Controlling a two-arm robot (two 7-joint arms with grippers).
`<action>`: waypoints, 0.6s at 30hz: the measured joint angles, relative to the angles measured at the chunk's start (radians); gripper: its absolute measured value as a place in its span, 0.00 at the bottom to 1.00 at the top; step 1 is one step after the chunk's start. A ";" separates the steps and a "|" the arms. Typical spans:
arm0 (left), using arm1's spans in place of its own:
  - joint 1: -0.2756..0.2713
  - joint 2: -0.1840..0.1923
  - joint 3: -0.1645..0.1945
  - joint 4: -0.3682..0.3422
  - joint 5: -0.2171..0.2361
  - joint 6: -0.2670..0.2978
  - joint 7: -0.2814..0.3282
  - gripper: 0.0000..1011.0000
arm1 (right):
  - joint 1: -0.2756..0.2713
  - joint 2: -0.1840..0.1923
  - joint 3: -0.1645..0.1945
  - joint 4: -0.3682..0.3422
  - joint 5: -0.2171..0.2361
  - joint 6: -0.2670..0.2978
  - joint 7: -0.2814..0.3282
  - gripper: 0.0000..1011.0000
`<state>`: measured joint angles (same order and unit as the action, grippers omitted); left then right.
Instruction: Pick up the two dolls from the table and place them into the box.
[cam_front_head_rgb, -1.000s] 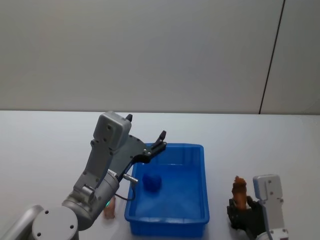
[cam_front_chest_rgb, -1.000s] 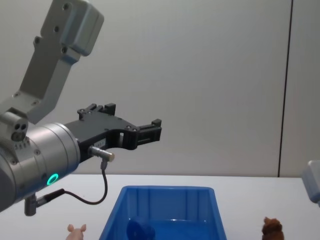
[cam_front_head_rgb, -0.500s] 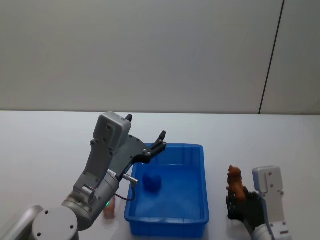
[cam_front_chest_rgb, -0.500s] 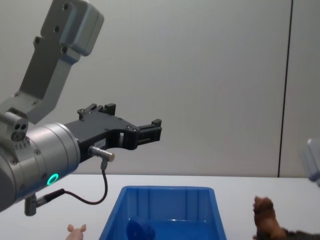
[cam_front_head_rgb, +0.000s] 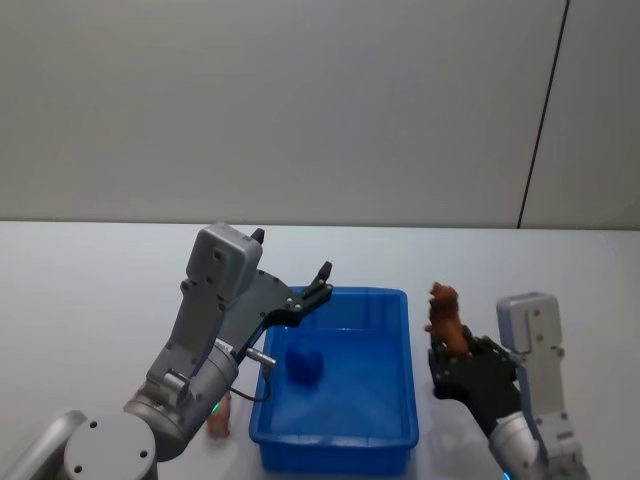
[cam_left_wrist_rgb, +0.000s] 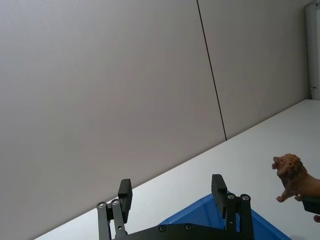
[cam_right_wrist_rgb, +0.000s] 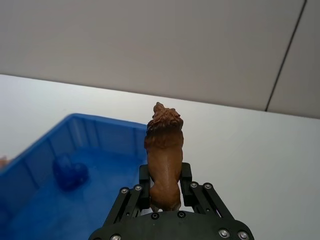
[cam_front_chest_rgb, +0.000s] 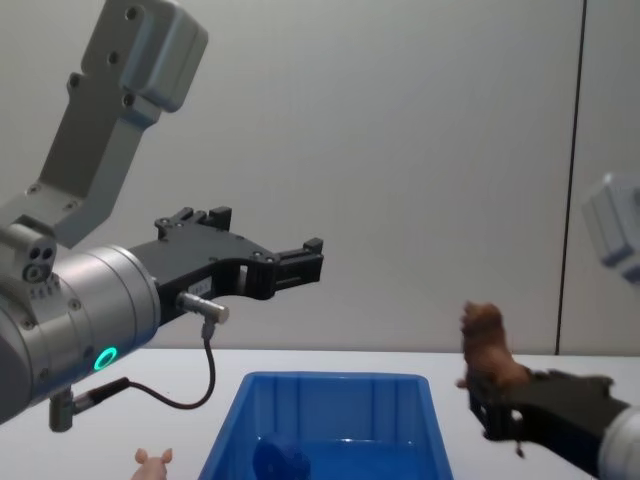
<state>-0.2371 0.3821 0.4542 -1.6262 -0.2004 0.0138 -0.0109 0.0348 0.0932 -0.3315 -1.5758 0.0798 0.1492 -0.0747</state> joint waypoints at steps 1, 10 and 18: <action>0.000 0.000 0.000 0.000 0.000 0.000 0.000 0.99 | 0.002 -0.001 -0.001 -0.002 0.000 -0.001 0.009 0.33; 0.000 0.000 0.000 0.000 0.000 0.000 0.000 0.99 | 0.039 -0.031 -0.017 0.002 0.003 0.007 0.108 0.33; 0.000 0.000 0.000 0.000 0.000 0.000 0.000 0.99 | 0.087 -0.072 -0.036 0.069 0.003 0.023 0.172 0.42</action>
<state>-0.2371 0.3821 0.4542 -1.6262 -0.2004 0.0138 -0.0110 0.1220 0.0214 -0.3676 -1.5072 0.0829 0.1722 0.0971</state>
